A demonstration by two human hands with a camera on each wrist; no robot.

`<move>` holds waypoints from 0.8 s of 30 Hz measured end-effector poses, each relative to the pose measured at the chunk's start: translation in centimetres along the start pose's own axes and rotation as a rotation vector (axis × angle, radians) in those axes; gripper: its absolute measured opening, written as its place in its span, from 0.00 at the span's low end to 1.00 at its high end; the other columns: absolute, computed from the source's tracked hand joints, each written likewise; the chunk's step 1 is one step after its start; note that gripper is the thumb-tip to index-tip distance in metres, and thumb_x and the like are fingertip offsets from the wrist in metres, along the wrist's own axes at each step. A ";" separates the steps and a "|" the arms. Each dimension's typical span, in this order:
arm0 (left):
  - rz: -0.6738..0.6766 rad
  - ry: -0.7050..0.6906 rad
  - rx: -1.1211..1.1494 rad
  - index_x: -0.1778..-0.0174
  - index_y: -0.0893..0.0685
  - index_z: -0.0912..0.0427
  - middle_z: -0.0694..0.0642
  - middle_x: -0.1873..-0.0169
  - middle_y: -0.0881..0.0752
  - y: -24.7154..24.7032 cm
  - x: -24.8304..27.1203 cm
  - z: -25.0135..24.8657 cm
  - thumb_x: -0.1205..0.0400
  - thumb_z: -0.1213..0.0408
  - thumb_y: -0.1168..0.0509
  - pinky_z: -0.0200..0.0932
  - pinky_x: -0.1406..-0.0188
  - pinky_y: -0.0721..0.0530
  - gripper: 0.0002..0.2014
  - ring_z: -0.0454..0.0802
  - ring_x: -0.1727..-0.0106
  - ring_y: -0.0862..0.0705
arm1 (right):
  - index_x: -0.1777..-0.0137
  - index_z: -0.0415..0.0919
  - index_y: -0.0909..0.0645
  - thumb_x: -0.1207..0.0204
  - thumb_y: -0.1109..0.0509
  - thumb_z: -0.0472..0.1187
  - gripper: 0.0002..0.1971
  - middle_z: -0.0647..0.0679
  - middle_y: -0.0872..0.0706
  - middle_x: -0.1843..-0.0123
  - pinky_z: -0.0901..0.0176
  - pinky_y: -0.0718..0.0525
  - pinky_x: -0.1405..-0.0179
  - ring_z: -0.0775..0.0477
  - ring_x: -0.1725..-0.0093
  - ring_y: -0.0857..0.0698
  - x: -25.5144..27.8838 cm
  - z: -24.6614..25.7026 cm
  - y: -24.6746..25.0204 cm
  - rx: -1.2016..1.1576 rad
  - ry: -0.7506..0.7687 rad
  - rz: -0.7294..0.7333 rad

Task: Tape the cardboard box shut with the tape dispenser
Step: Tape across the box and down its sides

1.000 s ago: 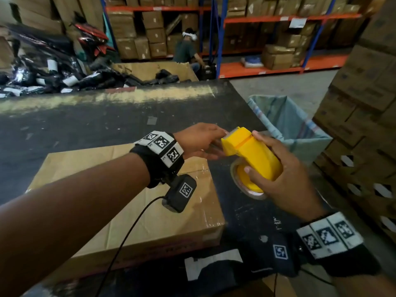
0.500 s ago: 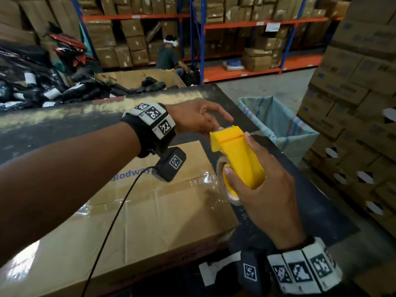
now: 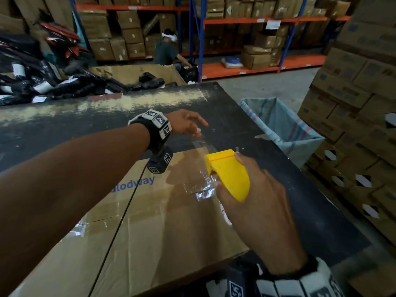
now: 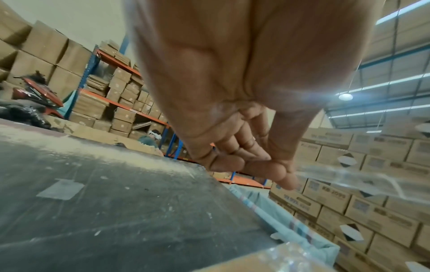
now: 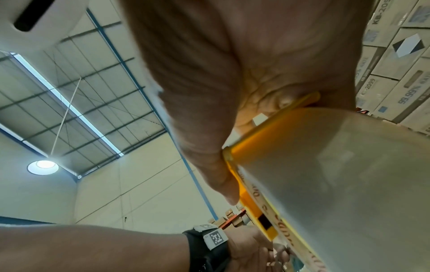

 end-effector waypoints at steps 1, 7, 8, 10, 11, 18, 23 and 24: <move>-0.002 0.006 -0.004 0.36 0.14 0.54 0.50 0.60 0.08 -0.1 -0.2 0.6 0.16 0.72 0.33 0.40 0.47 0.15 0.14 0.35 0.60 0.08 | 0.20 0.63 0.35 0.26 0.30 0.63 0.35 0.49 0.17 0.40 0.53 0.22 0.46 0.44 0.39 0.18 -0.4 0.1 -0.5 0.006 -0.007 0.016; -0.040 0.020 -0.048 0.34 0.13 0.55 0.55 0.59 0.06 -0.7 -2.0 2.4 0.18 0.71 0.31 0.43 0.45 0.16 0.17 0.44 0.57 0.09 | 0.19 0.62 0.36 0.25 0.31 0.62 0.34 0.48 0.18 0.37 0.52 0.21 0.44 0.43 0.37 0.18 -1.8 0.7 -2.2 0.017 -0.039 0.076; -0.041 0.019 -0.057 0.34 0.13 0.55 0.54 0.60 0.06 -0.9 -2.3 2.4 0.18 0.71 0.31 0.43 0.44 0.16 0.17 0.44 0.56 0.09 | 0.19 0.62 0.37 0.25 0.31 0.63 0.35 0.48 0.19 0.37 0.51 0.21 0.43 0.43 0.36 0.19 -1.9 0.7 -2.3 0.025 -0.044 0.082; -0.032 0.033 -0.071 0.33 0.14 0.57 0.54 0.61 0.07 -1.6 -2.7 2.6 0.17 0.72 0.32 0.37 0.49 0.18 0.17 0.42 0.56 0.09 | 0.19 0.62 0.37 0.25 0.31 0.63 0.35 0.48 0.19 0.36 0.50 0.21 0.43 0.43 0.36 0.19 -2.1 0.5 -2.4 0.037 -0.055 0.091; -0.026 0.039 -0.088 0.33 0.14 0.57 0.56 0.60 0.08 -1.9 -2.7 2.7 0.17 0.72 0.32 0.34 0.52 0.19 0.17 0.40 0.57 0.10 | 0.19 0.62 0.37 0.25 0.31 0.63 0.35 0.48 0.19 0.36 0.50 0.21 0.43 0.43 0.35 0.19 -2.2 0.4 -2.4 0.041 -0.059 0.095; 0.030 0.143 -0.534 0.31 0.13 0.50 0.56 0.36 0.11 -3.9 -2.8 3.3 0.18 0.63 0.31 0.52 0.31 0.17 0.18 0.57 0.35 0.13 | 0.20 0.61 0.35 0.26 0.31 0.64 0.34 0.47 0.19 0.34 0.51 0.22 0.45 0.41 0.34 0.18 -2.3 -0.6 -3.5 0.069 -0.087 0.131; -0.083 0.151 -0.523 0.33 0.12 0.55 0.57 0.40 0.08 -2.4 -1.9 1.8 0.18 0.69 0.32 0.50 0.35 0.14 0.17 0.55 0.40 0.09 | 0.19 0.60 0.36 0.26 0.30 0.63 0.35 0.45 0.19 0.33 0.52 0.23 0.47 0.40 0.34 0.18 -2.0 -1.2 -4.0 0.092 -0.092 0.149; -0.067 0.146 -0.466 0.34 0.11 0.55 0.56 0.43 0.06 -2.2 -1.5 1.6 0.17 0.70 0.35 0.49 0.34 0.13 0.17 0.51 0.43 0.08 | 0.19 0.59 0.35 0.26 0.30 0.63 0.35 0.45 0.19 0.33 0.52 0.23 0.48 0.40 0.34 0.18 -2.0 -1.2 -4.0 0.091 -0.093 0.144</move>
Point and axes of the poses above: each hand's wrist, its own x-axis away from the middle knuckle, its own y-axis out of the back of the hand, z = x × y, the point moved 10 cm from there along -x, towards the middle knuckle
